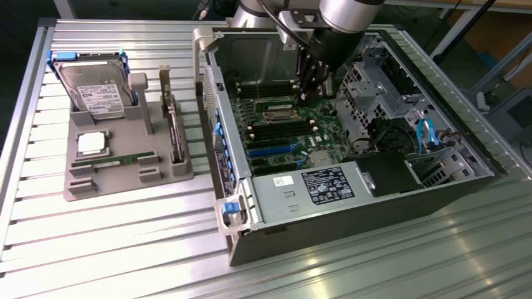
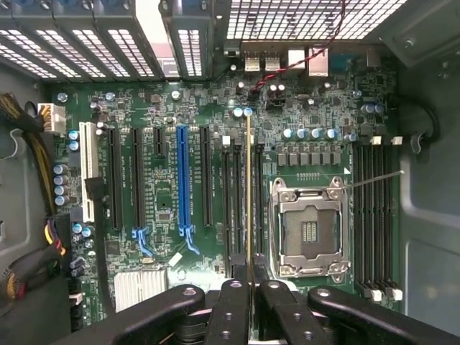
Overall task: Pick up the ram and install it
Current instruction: 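Insert the ram into the slot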
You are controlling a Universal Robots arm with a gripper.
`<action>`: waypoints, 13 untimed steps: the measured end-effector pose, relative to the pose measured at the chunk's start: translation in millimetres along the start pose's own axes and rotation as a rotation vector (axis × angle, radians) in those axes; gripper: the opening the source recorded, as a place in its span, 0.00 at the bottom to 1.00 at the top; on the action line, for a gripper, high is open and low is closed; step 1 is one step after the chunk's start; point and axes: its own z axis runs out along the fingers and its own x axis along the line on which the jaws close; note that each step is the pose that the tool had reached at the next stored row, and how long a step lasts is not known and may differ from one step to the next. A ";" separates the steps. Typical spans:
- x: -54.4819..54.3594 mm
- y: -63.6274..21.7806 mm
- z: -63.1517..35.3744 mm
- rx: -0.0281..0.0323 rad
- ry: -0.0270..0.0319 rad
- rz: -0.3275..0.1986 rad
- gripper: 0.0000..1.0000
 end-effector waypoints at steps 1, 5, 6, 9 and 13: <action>0.2 -0.1 2.2 0.0000 0.0001 0.000 0.12; 0.5 -0.2 7.9 0.0000 0.0001 0.000 0.12; 0.7 -0.3 10.5 0.0000 0.0001 0.000 0.12; 1.1 -0.5 17.5 0.0000 0.0001 0.000 0.12; 1.5 -0.7 22.6 0.0000 0.0001 0.000 0.12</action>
